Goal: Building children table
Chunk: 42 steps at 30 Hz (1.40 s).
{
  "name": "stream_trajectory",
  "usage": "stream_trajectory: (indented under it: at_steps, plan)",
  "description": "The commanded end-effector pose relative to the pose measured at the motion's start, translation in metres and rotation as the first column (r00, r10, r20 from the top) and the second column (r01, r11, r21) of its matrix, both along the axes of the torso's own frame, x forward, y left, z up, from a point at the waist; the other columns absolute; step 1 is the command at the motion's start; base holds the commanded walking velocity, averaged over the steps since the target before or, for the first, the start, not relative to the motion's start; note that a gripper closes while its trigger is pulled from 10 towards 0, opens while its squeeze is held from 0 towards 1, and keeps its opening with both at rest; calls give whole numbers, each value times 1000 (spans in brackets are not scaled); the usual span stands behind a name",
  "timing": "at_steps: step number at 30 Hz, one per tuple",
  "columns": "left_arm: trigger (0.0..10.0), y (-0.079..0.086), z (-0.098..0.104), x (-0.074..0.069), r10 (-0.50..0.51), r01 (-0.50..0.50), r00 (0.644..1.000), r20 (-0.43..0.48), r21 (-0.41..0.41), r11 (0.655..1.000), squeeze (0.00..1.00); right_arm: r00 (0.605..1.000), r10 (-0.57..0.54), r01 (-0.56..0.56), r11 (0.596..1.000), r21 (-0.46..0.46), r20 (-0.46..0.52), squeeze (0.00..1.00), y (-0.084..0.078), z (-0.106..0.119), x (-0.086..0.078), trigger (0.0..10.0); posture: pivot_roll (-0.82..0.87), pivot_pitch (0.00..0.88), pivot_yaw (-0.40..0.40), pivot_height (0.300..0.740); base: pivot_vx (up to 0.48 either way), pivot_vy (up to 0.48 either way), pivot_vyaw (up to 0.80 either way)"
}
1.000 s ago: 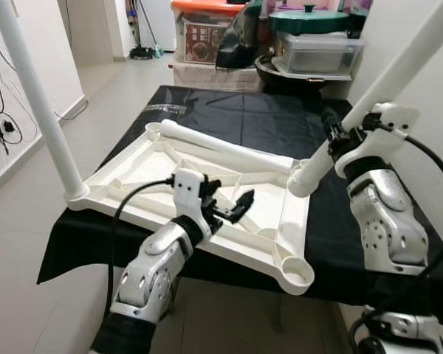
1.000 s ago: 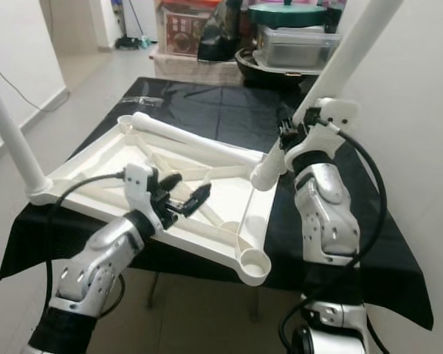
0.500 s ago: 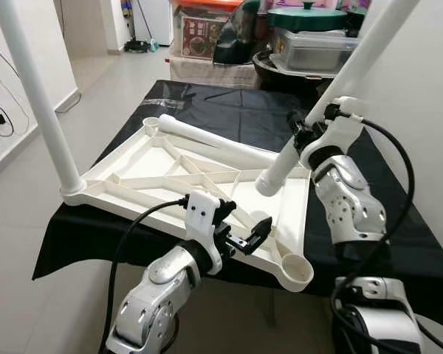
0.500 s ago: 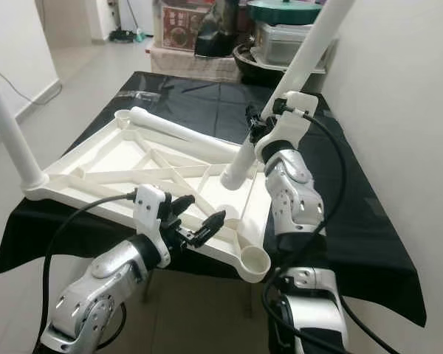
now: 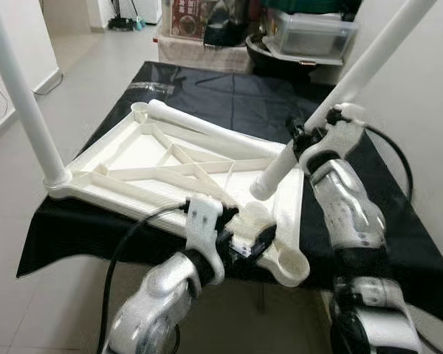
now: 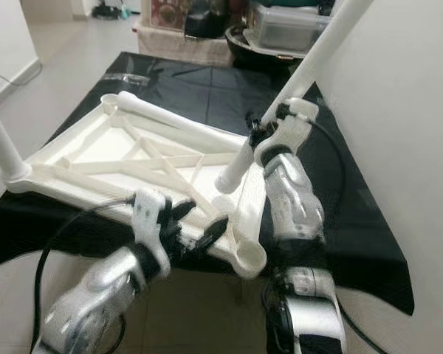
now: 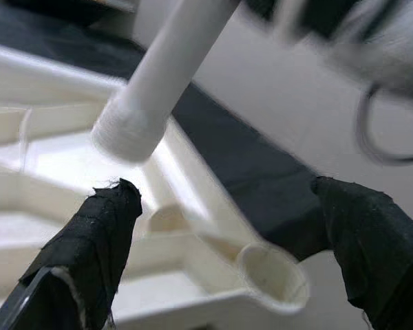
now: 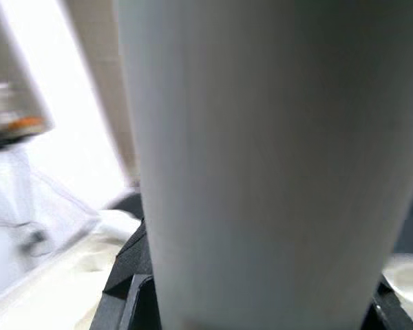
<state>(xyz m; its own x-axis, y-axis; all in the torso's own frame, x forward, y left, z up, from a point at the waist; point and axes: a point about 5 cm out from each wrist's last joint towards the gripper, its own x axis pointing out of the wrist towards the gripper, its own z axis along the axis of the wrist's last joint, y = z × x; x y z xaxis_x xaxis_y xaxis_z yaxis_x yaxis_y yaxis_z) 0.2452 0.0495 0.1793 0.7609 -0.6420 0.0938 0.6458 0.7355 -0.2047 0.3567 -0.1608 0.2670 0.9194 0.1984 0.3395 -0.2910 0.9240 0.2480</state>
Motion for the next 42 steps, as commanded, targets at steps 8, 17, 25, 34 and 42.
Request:
stream_trajectory:
  at_steps: [8,17,25,34,42]
  plan:
    - [10000,5,-6,6,59,-58,998,-28,45,997,0,996,-50,58,992,-110,71,0,-8,10,-20,10000,45,122,-125,740,0,-441,0]
    - [10000,11,-7,10,94,-91,994,-55,49,995,0,1000,-6,9,992,-124,26,0,-5,6,-22,10000,53,107,-123,740,0,-213,0]
    - [10000,10,-8,10,96,-93,994,-61,46,995,0,992,123,-125,988,-87,-37,0,0,0,-23,10000,56,92,-123,740,0,0,0]
    - [10000,8,-11,3,57,-54,996,-72,42,998,0,912,406,-410,903,-129,-59,0,11,4,-37,10000,55,71,-120,740,0,0,0]
    - [10000,5,-11,-4,-16,15,993,-115,-6,1000,0,794,603,-608,788,-97,-77,0,25,4,-46,10000,59,54,-117,740,0,0,0]
